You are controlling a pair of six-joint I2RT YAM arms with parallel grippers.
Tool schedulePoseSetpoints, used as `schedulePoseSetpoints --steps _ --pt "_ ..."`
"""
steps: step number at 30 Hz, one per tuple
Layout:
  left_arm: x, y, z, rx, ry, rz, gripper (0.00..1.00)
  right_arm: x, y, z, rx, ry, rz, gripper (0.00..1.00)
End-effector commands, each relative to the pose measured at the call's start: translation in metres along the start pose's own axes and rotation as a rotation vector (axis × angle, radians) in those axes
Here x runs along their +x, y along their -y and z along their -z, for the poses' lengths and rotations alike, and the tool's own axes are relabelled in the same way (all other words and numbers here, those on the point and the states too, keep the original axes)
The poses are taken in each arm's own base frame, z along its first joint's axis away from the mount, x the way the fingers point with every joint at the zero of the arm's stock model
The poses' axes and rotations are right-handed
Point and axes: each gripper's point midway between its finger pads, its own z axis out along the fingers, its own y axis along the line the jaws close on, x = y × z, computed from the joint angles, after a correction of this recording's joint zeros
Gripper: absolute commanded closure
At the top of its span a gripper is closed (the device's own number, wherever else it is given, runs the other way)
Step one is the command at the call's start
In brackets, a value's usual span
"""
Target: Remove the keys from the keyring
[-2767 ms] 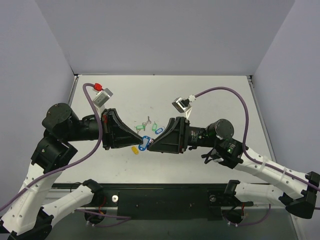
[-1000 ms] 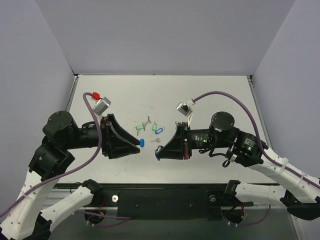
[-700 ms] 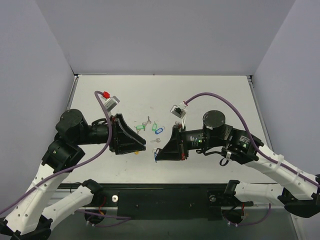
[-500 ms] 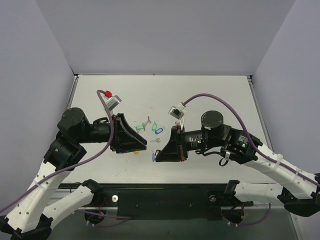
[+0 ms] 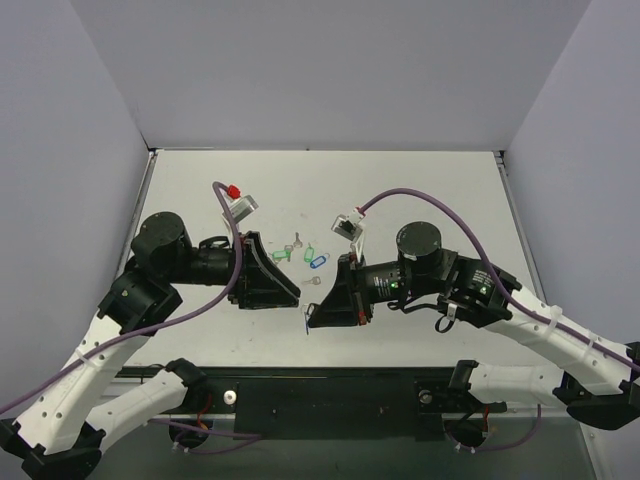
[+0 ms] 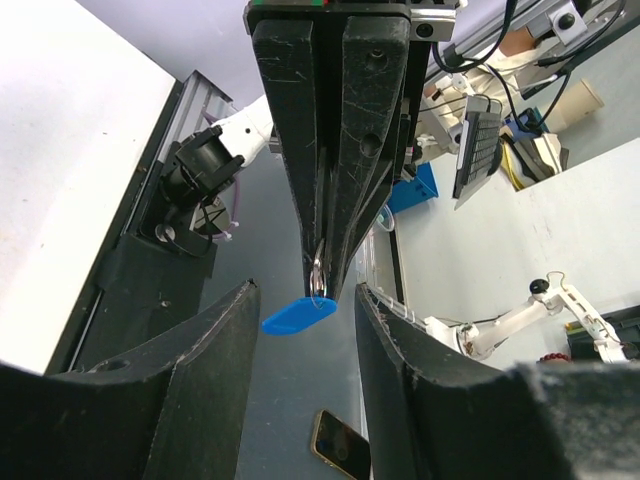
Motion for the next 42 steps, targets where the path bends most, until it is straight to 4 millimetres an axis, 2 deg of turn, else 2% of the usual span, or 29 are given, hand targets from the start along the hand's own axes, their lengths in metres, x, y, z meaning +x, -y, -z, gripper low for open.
schedulePoseSetpoints --steps 1,15,19,24,29,32,34,35,37,42 --pt "-0.002 0.010 -0.003 0.046 -0.001 -0.057 0.48 -0.012 -0.020 0.004 -0.054 0.028 0.050 1.00" --pt "0.002 0.009 -0.013 0.053 -0.022 -0.051 0.54 -0.013 -0.023 0.000 -0.059 0.023 0.055 1.00" --pt "0.001 0.009 -0.015 0.054 -0.024 -0.052 0.58 -0.014 -0.023 0.000 -0.059 0.024 0.056 1.00" --pt "0.003 0.009 -0.016 0.056 -0.032 -0.050 0.75 -0.014 -0.025 0.001 -0.060 0.025 0.060 1.00" --pt "0.002 0.015 -0.014 0.068 -0.024 -0.063 1.00 -0.015 -0.022 -0.001 -0.050 0.027 0.057 1.00" --pt "0.000 0.019 -0.012 0.075 -0.005 -0.077 1.00 -0.016 -0.020 -0.002 -0.042 0.032 0.054 1.00" --pt "-0.003 0.021 -0.011 0.068 0.017 -0.087 1.00 -0.016 -0.020 -0.002 -0.040 0.032 0.055 0.77" --pt "-0.004 0.022 -0.011 0.067 0.019 -0.088 1.00 -0.016 -0.019 -0.002 -0.037 0.035 0.054 0.61" --pt "-0.005 0.022 -0.010 0.060 0.027 -0.092 1.00 -0.019 -0.020 0.001 -0.031 0.052 0.067 0.50" --pt "-0.009 0.019 -0.011 0.039 0.047 -0.086 1.00 -0.031 -0.021 0.019 -0.005 0.125 0.093 0.47"
